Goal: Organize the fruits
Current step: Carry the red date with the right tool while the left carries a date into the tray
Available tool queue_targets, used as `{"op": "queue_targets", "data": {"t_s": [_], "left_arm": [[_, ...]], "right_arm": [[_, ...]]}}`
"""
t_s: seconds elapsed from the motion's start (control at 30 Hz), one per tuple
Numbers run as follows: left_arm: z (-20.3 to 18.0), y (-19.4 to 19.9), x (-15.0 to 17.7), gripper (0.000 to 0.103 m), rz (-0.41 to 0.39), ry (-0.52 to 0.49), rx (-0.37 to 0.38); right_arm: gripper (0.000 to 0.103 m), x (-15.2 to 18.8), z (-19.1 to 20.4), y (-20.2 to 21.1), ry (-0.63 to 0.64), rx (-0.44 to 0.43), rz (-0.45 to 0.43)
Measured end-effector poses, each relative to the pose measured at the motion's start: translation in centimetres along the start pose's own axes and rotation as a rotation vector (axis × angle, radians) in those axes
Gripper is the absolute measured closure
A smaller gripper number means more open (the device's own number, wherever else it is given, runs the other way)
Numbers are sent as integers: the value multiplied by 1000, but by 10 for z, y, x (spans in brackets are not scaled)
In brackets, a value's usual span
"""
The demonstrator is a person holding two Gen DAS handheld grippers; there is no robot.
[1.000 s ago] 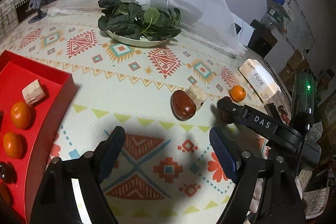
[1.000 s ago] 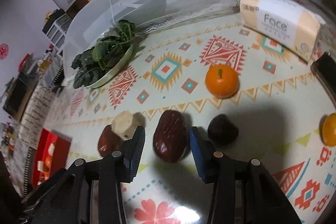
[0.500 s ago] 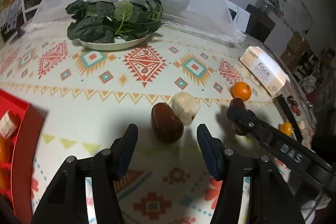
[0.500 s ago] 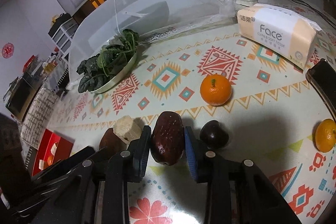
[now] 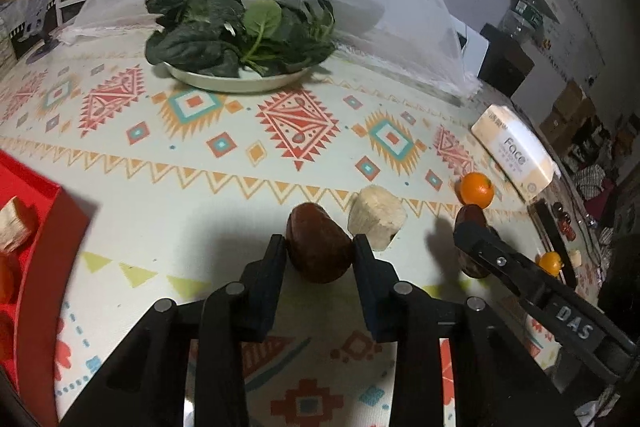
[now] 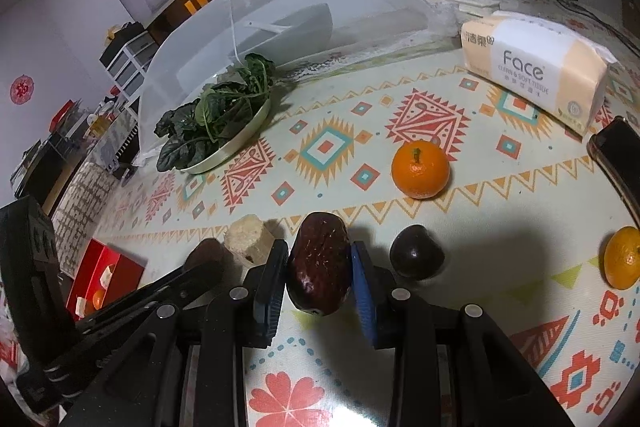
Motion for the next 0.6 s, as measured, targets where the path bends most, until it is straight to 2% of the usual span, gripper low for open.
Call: {"op": "queue_targets", "data": {"t_s": [0.17, 0.3, 0.43, 0.6], "left_arm": [[5, 31, 3, 70, -59, 19, 4], [22, 63, 10, 70, -113, 75, 16], [54, 103, 25, 70, -171, 150, 7], [109, 153, 48, 71, -241, 239, -55]], "right_arm": [[69, 3, 6, 2, 27, -10, -11], [69, 9, 16, 5, 56, -31, -16], [69, 14, 28, 11, 84, -40, -32], [69, 32, 65, 26, 129, -101, -6]]}}
Point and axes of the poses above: each gripper's, at about its wrist camera, not at the fingertips, and y roughly against the way its jaws point, z to its left, x to its underside, the point moved 3 cm from there along -y, roughly the way its jaws point, and after that the axes turned 15 degrees about -y, right-handed, at the moved point
